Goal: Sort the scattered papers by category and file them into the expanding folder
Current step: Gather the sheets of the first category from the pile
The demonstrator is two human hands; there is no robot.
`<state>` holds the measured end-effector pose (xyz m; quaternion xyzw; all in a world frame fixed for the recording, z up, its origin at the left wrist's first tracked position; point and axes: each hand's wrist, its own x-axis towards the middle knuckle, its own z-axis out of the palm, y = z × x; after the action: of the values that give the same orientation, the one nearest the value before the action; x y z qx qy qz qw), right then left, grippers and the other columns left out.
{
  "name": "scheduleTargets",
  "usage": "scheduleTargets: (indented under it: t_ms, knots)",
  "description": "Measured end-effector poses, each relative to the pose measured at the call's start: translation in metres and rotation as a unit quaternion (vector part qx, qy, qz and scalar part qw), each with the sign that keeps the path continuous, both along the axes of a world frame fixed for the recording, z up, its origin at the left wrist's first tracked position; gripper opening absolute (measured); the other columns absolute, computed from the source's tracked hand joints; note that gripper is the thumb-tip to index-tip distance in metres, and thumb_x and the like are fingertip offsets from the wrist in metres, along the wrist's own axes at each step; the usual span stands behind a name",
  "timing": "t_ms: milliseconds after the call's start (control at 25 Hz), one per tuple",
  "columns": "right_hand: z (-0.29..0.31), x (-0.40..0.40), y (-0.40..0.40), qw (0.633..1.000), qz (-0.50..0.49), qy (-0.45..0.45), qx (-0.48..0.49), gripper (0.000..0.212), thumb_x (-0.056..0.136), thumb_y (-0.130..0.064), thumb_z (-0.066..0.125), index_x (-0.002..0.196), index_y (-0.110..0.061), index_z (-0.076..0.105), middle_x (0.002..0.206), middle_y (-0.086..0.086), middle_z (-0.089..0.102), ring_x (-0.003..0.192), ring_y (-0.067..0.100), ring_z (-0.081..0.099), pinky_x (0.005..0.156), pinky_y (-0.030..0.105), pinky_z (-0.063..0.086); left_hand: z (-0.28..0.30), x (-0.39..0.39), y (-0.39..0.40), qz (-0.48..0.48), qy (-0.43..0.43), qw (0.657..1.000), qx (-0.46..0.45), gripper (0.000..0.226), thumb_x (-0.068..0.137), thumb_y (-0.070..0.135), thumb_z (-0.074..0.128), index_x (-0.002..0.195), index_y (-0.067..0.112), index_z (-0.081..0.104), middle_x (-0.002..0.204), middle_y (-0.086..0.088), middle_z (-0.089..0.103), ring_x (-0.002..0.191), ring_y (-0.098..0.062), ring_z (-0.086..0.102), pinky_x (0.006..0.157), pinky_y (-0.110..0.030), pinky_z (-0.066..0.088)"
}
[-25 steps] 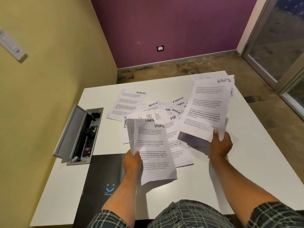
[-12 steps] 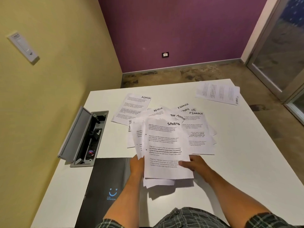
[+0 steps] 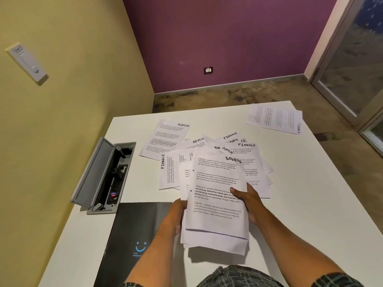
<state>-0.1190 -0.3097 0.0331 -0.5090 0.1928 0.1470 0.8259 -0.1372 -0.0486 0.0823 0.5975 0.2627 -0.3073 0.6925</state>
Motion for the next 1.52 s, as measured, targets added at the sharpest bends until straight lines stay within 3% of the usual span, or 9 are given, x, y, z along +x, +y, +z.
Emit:
scheduleTargets:
  t_ms: [280,360,480,680,840,1040,1200,1320,1520]
  knots:
    - [0.015,0.009,0.000,0.999,0.013,-0.008,-0.048,0.053,0.080,0.010,0.072,0.130,-0.004,0.062,0.119,0.016,0.072,0.107,0.034,0.071,0.096,0.046,0.056,0.014,0.023,-0.011,0.056,-0.059,0.995,-0.064,0.044,0.082,0.058,0.069,0.100,0.018,0.072,0.091,0.002,0.076,0.089,-0.022,0.069,0.102,-0.044,0.046]
    - [0.025,0.017,0.000,0.997,0.044,-0.035,-0.050,0.062,0.073,0.007,0.079,0.131,-0.005,0.061,0.121,0.015,0.072,0.108,0.033,0.071,0.092,0.043,0.058,0.011,0.035,-0.009,-0.007,-0.111,0.994,-0.024,0.076,0.055,0.052,0.092,0.112,0.007,0.071,0.100,-0.008,0.076,0.096,-0.024,0.071,0.105,-0.040,0.047]
    - [0.045,0.032,0.002,0.989,0.089,-0.081,-0.085,0.058,0.073,0.007,0.082,0.127,-0.005,0.063,0.118,0.014,0.073,0.106,0.032,0.071,0.086,0.042,0.061,0.013,0.045,-0.015,-0.094,-0.176,0.978,0.060,0.052,0.068,0.021,0.089,0.115,0.011,0.071,0.112,-0.009,0.074,0.100,-0.020,0.072,0.088,-0.030,0.057]
    - [0.058,0.056,-0.008,0.967,0.085,-0.114,-0.213,0.044,0.067,-0.004,0.090,0.105,-0.016,0.070,0.100,-0.003,0.076,0.088,0.008,0.074,0.074,0.021,0.059,0.009,0.056,-0.023,0.003,-0.217,0.972,0.087,0.039,0.070,0.004,0.086,0.105,0.016,0.073,0.101,0.001,0.077,0.094,-0.016,0.073,0.078,-0.023,0.057]
    - [0.033,0.053,-0.019,0.963,0.132,-0.058,-0.226,0.074,0.051,-0.019,0.099,0.117,-0.012,0.068,0.111,0.004,0.075,0.105,0.024,0.071,0.084,0.036,0.060,-0.006,0.052,-0.024,0.038,-0.154,0.984,0.082,0.032,0.070,0.000,0.085,0.098,0.010,0.073,0.095,-0.002,0.078,0.089,-0.017,0.073,0.083,-0.030,0.056]
    - [0.032,0.065,-0.029,0.955,0.166,-0.037,-0.245,0.036,0.076,-0.015,0.086,0.109,-0.015,0.073,0.109,0.005,0.077,0.097,0.018,0.075,0.086,0.036,0.061,-0.022,0.051,-0.031,0.029,-0.135,0.977,0.160,0.021,0.084,0.019,0.077,0.105,0.016,0.072,0.107,-0.005,0.075,0.096,-0.021,0.070,0.082,-0.033,0.057]
    - [0.040,0.094,-0.032,0.959,0.136,0.008,-0.247,0.022,0.085,-0.034,0.079,0.085,-0.013,0.074,0.077,-0.003,0.077,0.066,0.010,0.074,0.055,0.023,0.056,-0.022,0.070,-0.040,0.093,-0.144,0.967,0.188,0.023,0.092,0.016,0.068,0.114,0.018,0.062,0.099,0.000,0.069,0.083,-0.014,0.066,0.069,-0.024,0.051]
    - [0.002,0.135,-0.054,0.901,0.075,0.054,-0.423,0.054,0.061,-0.070,0.078,0.096,-0.031,0.066,0.081,-0.003,0.077,0.068,0.014,0.073,0.068,0.033,0.057,-0.036,0.082,-0.046,0.098,-0.104,0.968,0.205,0.019,0.094,0.014,0.065,0.113,0.012,0.062,0.100,-0.005,0.068,0.085,-0.021,0.065,0.076,-0.030,0.053]
    - [-0.006,0.196,-0.067,0.742,0.159,0.048,-0.649,0.068,0.081,-0.034,0.072,0.144,-0.029,0.045,0.121,0.005,0.068,0.114,0.029,0.064,0.091,0.036,0.050,-0.071,0.082,-0.059,0.073,-0.069,0.947,0.306,0.018,0.094,0.018,0.065,0.107,0.006,0.067,0.085,-0.001,0.068,0.074,-0.015,0.061,0.063,-0.023,0.046]
